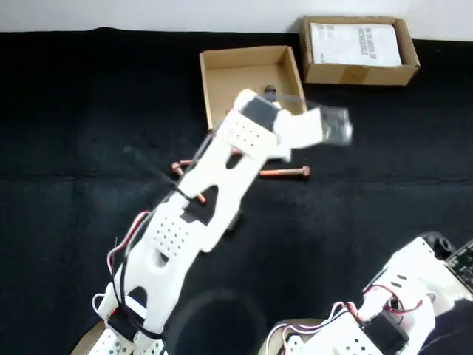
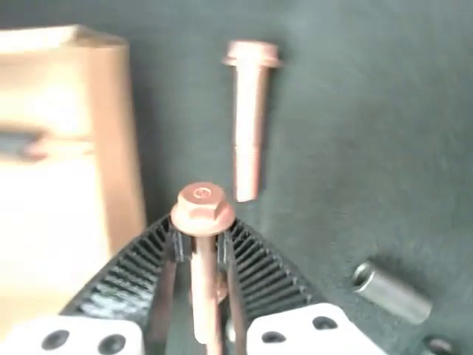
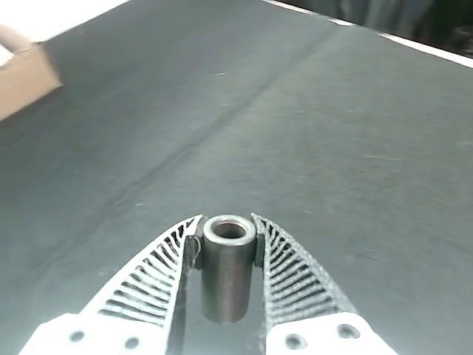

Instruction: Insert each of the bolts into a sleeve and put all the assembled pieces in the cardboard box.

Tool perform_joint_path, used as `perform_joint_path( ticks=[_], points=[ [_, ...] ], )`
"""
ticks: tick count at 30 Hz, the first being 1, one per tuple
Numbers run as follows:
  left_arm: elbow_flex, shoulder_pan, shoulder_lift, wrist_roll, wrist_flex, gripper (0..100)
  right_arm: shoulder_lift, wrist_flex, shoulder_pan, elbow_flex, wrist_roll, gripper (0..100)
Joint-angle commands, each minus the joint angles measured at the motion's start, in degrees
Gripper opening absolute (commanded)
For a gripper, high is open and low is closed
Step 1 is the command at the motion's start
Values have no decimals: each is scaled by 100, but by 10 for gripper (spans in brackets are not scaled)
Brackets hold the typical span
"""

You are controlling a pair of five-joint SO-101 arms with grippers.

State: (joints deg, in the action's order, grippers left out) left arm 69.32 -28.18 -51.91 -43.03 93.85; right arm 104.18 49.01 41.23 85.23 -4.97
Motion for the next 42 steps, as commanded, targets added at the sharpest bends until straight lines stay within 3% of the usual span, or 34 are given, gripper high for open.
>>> perform_joint_path(
  ticks=[1, 12, 26, 29, 34, 42],
  points=[
    [505, 233, 681, 1152, 18, 8, 84, -110, -497, -75, -299, 6],
    [1112, 778, 1270, 3411, 325, 8, 84, -127, -2255, -84, -308, 6],
    [2193, 1323, 2255, 3789, 677, 8, 84, -145, -5059, -22, -264, 6],
    [2492, 1446, 2193, 4774, 668, 8, 84, -303, -5349, -4, -290, 6],
    [2580, 1780, 2062, 7095, 695, 8, 84, -1279, -5420, 426, -264, 6],
    [2571, 1692, 2053, 7815, 695, 8, 84, -2044, -5481, 646, -299, 6]
  ],
)
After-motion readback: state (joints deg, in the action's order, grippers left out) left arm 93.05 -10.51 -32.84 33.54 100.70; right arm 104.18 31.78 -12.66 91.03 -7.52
